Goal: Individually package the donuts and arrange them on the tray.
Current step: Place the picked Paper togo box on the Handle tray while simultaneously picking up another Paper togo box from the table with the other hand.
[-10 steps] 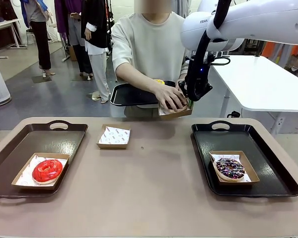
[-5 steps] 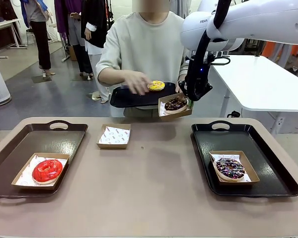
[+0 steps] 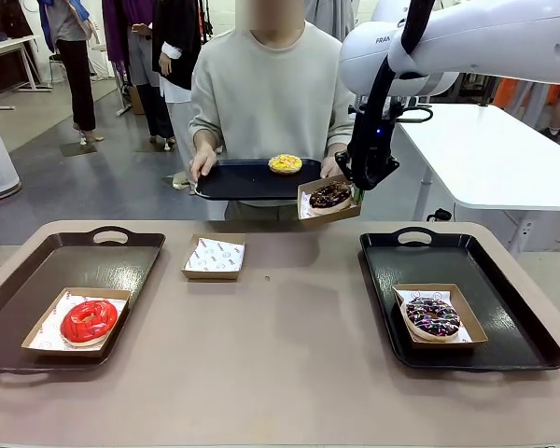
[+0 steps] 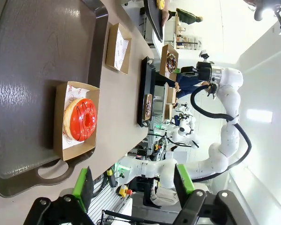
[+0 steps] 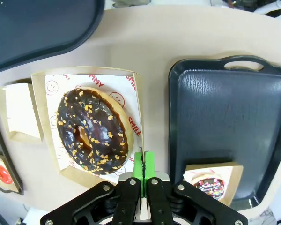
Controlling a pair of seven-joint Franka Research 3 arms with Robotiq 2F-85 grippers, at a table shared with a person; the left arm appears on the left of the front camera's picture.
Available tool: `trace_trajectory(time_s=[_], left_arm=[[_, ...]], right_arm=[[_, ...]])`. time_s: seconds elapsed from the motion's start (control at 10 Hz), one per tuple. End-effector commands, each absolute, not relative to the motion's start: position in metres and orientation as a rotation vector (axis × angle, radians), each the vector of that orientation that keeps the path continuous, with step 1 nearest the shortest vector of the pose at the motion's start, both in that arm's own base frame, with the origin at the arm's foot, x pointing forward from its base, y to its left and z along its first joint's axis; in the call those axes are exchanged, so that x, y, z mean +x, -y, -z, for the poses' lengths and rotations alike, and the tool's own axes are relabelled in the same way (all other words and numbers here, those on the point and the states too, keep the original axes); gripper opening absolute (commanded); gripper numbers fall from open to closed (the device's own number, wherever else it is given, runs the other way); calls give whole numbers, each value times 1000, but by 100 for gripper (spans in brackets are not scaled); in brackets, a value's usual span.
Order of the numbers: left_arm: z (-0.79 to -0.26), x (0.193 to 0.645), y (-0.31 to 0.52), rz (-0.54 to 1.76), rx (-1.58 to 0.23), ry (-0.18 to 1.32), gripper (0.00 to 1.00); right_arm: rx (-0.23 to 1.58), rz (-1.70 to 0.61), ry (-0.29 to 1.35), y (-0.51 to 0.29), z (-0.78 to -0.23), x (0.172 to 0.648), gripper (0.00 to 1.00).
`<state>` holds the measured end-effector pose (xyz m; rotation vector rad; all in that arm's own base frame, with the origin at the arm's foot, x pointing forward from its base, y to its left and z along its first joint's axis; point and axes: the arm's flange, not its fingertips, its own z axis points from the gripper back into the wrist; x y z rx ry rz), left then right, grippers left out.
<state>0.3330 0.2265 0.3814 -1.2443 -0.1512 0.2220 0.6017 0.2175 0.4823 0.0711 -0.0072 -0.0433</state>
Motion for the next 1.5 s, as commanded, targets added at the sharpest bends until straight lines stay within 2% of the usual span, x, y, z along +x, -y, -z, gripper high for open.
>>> trace_trajectory(time_s=[0.0, 0.3, 0.7, 0.9, 1.4], left_arm=[[-381, 331, -228, -221, -1249, 151, 90], [-381, 333, -227, -222, -1244, 151, 90], [-457, 369, -158, -47, -900, 67, 90], [-489, 390, -101, 19, -718, 19, 90], [-505, 447, 47, 54, -372, 19, 90]], right_arm=[[80, 44, 13, -215, -484, 600, 0], [71, 43, 7, -218, -482, 602, 1], [33, -7, -2, -144, -498, 589, 1], [34, 7, -28, -97, -488, 585, 1], [73, -37, -45, -45, -441, 581, 1]])
